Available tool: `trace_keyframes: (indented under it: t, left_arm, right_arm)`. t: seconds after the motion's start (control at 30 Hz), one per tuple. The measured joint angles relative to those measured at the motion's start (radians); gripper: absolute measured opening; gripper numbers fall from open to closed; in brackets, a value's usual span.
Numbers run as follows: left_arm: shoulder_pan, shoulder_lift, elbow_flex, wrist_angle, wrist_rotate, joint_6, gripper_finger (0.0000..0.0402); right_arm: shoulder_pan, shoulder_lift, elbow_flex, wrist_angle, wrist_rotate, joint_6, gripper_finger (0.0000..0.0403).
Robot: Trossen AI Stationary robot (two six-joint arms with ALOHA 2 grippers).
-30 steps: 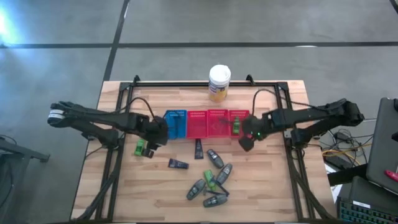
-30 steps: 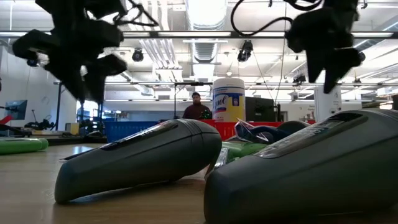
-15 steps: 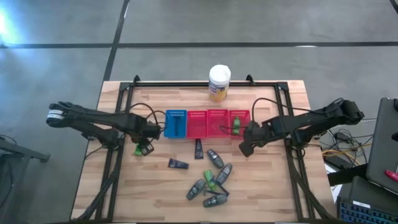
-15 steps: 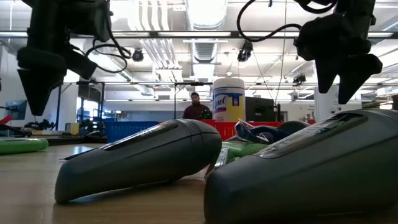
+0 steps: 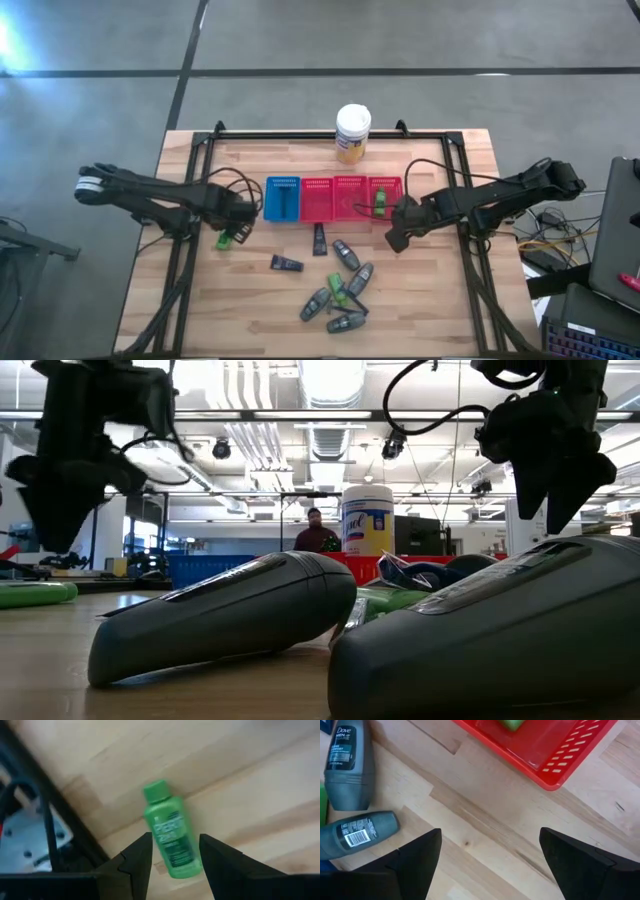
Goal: Pick & Place Travel size toiletries
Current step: Put the green shampoo into the right red bin
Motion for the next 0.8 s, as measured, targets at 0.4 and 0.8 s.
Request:
trace_keyframes:
  t: [0.4, 0.8]
  left_arm:
    - [-0.005, -0.009, -0.088, 0.053, 0.039, -0.132, 0.0168]
    - [-0.005, 0.028, -0.09, 0.148, 0.01, -0.171, 0.0168]
  right_arm:
    - [0.0, 0.0, 0.0, 0.005, 0.026, -0.005, 0.0348]
    - [-0.003, 0.0, 0.0, 0.015, 0.052, -0.016, 0.0333]
